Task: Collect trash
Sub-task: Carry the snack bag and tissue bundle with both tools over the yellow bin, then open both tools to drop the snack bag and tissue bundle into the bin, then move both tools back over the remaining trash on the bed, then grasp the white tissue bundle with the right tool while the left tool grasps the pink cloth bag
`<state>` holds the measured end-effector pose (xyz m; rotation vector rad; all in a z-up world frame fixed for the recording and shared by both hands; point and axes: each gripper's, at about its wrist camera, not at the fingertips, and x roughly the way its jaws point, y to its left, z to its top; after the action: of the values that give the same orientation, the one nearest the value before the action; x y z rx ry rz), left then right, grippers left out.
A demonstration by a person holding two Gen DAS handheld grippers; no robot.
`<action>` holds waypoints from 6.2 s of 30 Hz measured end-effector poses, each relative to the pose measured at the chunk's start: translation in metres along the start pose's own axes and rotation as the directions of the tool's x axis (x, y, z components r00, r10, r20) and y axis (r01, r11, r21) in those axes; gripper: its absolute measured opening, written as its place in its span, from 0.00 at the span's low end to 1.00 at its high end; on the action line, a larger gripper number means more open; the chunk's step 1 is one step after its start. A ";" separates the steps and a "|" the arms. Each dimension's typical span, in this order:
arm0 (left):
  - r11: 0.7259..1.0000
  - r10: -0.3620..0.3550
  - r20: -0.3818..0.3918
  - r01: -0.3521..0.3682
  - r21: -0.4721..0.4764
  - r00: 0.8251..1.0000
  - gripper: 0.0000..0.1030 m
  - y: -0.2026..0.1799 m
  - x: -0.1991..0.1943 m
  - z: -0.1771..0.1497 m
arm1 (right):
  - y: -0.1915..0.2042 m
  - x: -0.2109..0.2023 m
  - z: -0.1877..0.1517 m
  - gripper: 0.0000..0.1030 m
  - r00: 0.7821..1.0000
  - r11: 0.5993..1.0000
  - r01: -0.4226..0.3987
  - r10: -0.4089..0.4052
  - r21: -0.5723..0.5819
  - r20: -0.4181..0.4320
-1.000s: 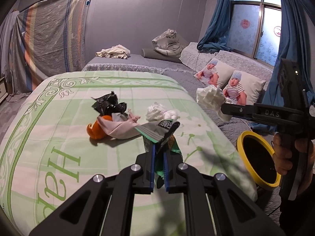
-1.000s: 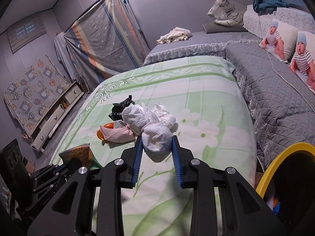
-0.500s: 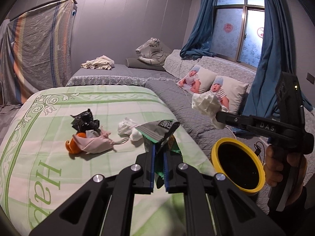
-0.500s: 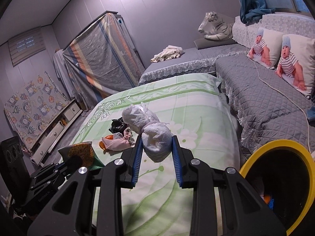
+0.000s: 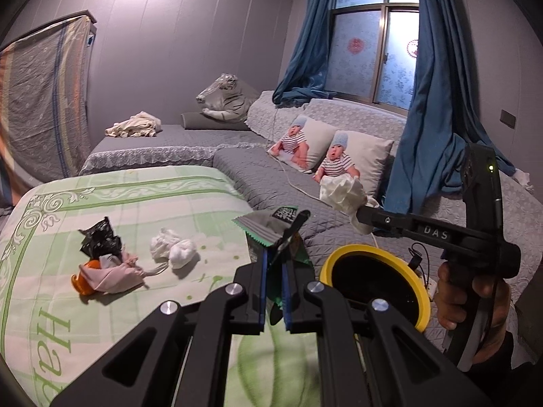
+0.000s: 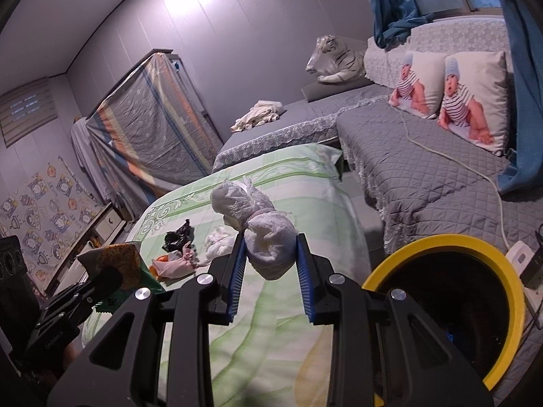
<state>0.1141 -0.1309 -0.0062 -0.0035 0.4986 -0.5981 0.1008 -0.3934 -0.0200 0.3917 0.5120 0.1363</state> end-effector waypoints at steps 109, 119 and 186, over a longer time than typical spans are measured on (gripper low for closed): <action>0.993 0.070 -0.005 -0.070 -0.090 0.998 0.92 0.030 0.059 0.003 | -0.049 -0.015 -0.005 0.92 0.931 0.946 0.325 -0.320 0.001 0.176; 0.962 0.204 -0.064 -0.212 -0.171 0.977 0.92 0.108 0.048 -0.018 | 0.010 0.067 0.004 0.92 0.975 0.968 0.221 -0.216 -0.121 0.056; 0.951 0.187 -0.360 -0.260 -0.167 0.914 0.14 0.179 0.147 -0.054 | 0.115 0.342 -0.020 0.53 0.884 0.937 -0.123 -0.046 -0.328 -0.465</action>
<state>0.2909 -0.0544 -0.1456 -0.0453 0.8864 -0.3151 0.3833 -0.2048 -0.1437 0.0110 0.9414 0.3621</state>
